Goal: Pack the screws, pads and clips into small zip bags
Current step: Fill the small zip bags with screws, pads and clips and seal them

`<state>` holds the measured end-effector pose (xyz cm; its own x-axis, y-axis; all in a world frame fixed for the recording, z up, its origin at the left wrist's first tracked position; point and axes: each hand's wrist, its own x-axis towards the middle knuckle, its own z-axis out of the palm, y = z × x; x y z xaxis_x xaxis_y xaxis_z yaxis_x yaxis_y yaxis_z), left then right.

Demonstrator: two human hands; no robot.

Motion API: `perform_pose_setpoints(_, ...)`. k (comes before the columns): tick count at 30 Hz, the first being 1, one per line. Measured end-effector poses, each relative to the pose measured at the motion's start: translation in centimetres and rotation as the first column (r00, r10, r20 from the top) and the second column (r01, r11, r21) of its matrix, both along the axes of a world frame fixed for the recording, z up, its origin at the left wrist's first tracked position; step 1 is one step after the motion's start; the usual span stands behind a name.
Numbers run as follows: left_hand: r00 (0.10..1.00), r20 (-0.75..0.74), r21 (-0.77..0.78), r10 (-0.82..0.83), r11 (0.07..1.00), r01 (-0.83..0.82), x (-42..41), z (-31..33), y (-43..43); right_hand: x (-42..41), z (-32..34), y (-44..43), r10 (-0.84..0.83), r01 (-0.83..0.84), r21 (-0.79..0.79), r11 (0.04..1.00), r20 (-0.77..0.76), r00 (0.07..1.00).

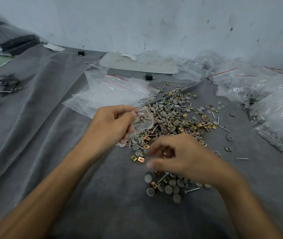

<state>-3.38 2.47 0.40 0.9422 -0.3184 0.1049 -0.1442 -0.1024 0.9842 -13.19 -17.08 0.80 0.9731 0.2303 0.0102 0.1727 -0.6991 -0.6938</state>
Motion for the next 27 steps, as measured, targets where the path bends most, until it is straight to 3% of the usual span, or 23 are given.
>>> perform_pose_setpoints(2, 1.0, 0.0, 0.0, 0.007, 1.0, -0.007, 0.1, 0.0, 0.1, -0.5, 0.1, 0.7, 0.085, -0.094, -0.034, 0.995, -0.212, 0.974)
perform_pose_setpoints(4, 1.0, -0.004, 0.0, 0.008, 1.0, -0.008, 0.1, 0.0, 0.2, -1.0, -0.3, 1.5, 0.13, -0.168, -0.096, 0.981, -0.315, 0.94)
perform_pose_setpoints(7, 1.0, -0.005, 0.005, 0.007, 1.0, -0.007, 0.1, 0.1, 0.2, -1.2, -0.4, 2.1, 0.181, -0.249, -0.337, 0.908, -0.22, 0.959)
perform_pose_setpoints(16, 1.0, -0.023, 0.008, 0.012, 1.0, -0.012, -0.2, 0.2, -0.1, -0.6, -0.9, 2.4, 0.059, -0.103, -0.18, 0.978, -0.239, 0.969)
perform_pose_setpoints(22, 1.0, -0.023, 0.015, 0.003, 1.0, -0.003, -0.5, 0.3, -0.2, -0.6, -1.3, 3.1, 0.097, -0.116, -0.297, 0.948, -0.078, 0.992)
perform_pose_setpoints(27, 1.0, -0.016, 0.013, 0.002, 1.0, -0.002, -0.6, 0.3, -0.4, -0.7, -1.9, 3.5, 0.128, -0.13, -0.253, 0.959, -0.024, 0.992)
